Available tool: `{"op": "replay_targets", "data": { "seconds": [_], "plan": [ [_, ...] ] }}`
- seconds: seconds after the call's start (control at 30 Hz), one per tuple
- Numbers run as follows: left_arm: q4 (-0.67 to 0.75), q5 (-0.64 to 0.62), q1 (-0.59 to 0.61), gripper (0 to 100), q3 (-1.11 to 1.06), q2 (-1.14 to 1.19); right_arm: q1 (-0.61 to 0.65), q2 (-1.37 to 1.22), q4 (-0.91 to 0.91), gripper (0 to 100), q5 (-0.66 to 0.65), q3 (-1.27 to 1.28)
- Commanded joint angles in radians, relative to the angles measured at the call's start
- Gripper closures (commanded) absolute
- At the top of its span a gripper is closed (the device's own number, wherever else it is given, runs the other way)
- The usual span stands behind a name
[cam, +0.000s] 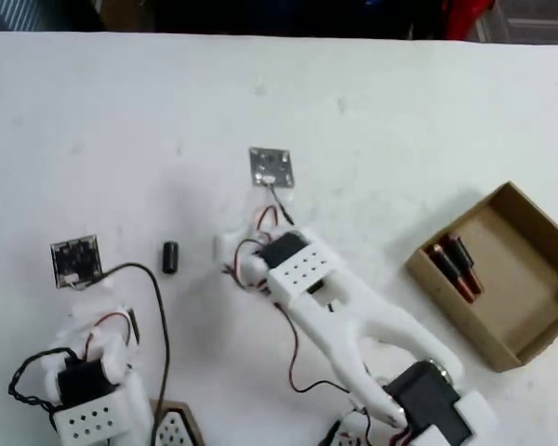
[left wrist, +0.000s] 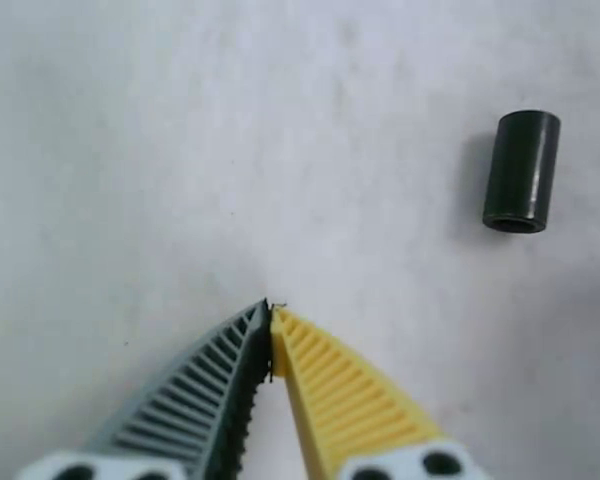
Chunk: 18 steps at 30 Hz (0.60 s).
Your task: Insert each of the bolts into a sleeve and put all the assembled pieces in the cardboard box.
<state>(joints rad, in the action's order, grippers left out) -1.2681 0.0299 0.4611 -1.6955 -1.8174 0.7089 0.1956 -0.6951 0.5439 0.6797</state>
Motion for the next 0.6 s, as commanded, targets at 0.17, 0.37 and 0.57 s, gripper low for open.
{"op": "replay_targets", "data": {
  "seconds": [0.17, 0.37, 0.57],
  "plan": [
    [0.012, 0.006, 0.007, 98, 0.009, -0.008, -0.170, 0.050, 0.002, 97.1, -0.261, -0.041],
    [0.012, 0.006, 0.007, 98, 0.009, -0.008, -0.282, 0.048, -0.001, 97.1, -0.428, -0.026],
    [0.011, 0.006, 0.007, 98, 0.008, -0.008, -0.320, 0.050, 0.005, 97.1, -0.690, 0.041]
  ]
}}
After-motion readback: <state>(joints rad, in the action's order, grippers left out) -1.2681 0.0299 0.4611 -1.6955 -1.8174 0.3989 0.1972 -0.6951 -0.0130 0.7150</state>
